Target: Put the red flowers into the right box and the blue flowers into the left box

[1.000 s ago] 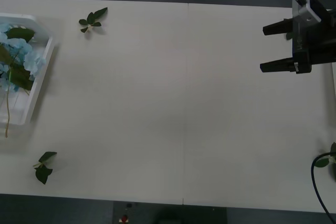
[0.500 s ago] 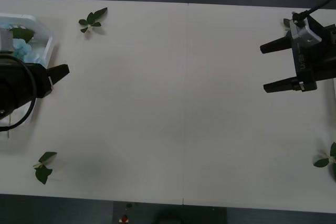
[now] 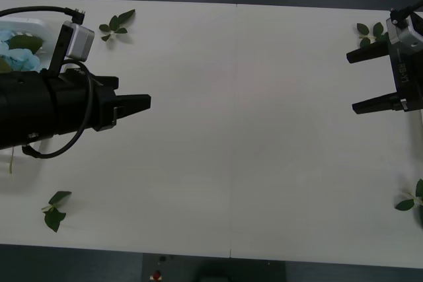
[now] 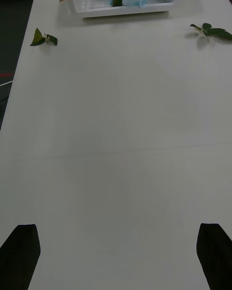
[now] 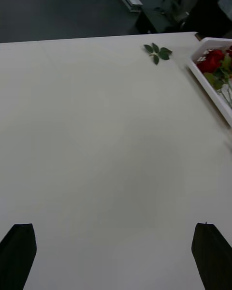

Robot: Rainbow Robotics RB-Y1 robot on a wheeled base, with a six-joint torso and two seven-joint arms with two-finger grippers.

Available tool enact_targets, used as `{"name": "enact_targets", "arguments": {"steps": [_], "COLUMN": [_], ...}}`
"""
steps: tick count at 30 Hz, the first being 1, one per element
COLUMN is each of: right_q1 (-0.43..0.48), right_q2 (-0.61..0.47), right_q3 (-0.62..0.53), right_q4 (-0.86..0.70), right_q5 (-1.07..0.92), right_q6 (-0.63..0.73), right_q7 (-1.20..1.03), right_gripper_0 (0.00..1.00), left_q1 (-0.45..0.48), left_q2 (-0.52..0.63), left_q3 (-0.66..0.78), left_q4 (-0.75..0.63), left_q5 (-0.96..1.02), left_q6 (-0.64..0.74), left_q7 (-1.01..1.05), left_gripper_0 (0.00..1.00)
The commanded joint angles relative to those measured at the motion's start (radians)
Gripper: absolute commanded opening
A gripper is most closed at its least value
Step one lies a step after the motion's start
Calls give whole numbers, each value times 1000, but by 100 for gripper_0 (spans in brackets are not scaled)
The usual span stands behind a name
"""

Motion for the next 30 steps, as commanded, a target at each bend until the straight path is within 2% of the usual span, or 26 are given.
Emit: {"name": "enact_targets", "arguments": {"steps": [1,4,12,22,30], "right_q1": [-3,-3,-3,-3,-3], "right_q2": [-22,-22,-22,-22,-22], "right_q3": [-23,-23,-23,-23,-23], "right_q4": [-2,-2,-2,-2,-2], "right_q5": [0,0,0,0,0], "right_q6": [-2,-2,-2,-2,-2], "right_q7": [12,12,12,12,12], "right_gripper_0": [94,95,95,95,95], "left_q1": [-111,-187,-259,-308,-308], "left_q2": [80,95,82,83,83], "left_q3": [-69,-129,-224,-228,-228], "left_q4": [41,95,193,194,194], "left_q5": [102,231,418,461,461], "left_q6": [2,2,2,48,48], "left_q7": [-84,-154,-352,-354,-354], "left_gripper_0": [93,94,94,93,94]}}
